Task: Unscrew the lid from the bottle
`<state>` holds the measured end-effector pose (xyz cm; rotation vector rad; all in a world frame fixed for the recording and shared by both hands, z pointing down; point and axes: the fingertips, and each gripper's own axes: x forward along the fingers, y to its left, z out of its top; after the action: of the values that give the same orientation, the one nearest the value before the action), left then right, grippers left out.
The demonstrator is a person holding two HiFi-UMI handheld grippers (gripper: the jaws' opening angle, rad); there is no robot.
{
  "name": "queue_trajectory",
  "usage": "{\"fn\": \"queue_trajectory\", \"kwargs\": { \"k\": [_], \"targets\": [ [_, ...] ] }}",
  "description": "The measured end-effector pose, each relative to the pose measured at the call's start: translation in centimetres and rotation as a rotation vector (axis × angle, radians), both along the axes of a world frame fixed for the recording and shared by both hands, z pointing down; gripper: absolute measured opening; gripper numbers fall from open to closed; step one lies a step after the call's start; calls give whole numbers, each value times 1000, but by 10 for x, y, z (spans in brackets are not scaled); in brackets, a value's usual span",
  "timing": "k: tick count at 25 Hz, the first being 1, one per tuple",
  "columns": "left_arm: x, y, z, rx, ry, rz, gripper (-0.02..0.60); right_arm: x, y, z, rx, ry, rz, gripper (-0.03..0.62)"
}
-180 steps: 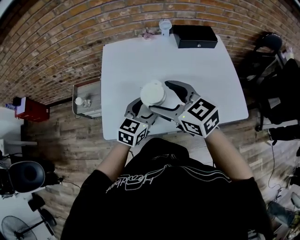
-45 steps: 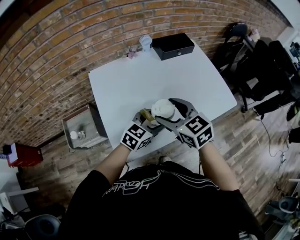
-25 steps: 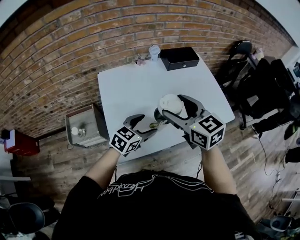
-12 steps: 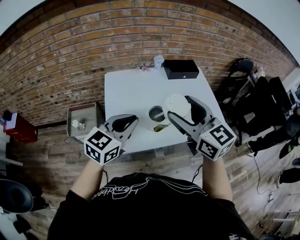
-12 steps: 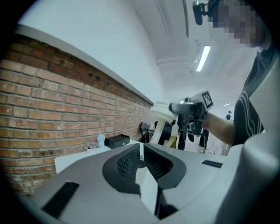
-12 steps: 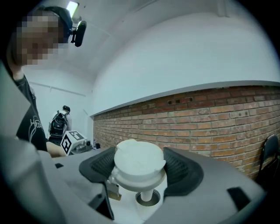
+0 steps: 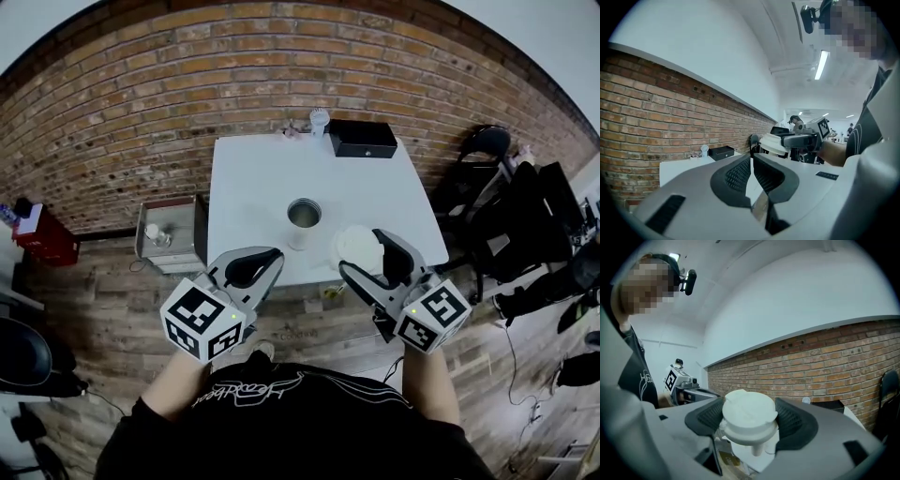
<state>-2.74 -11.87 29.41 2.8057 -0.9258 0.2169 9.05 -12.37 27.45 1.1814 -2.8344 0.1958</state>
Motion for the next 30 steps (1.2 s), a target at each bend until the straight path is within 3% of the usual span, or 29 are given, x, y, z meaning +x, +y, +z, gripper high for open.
{"fn": "queue_trajectory", "kwargs": {
  "k": [12,30],
  "targets": [
    [21,65,7,0,6,-34,35,12,66,22,-18,-4,-44,341],
    [45,99,1,16,-30,10,31,31,109,14,16,-2,-27,341]
  ]
}}
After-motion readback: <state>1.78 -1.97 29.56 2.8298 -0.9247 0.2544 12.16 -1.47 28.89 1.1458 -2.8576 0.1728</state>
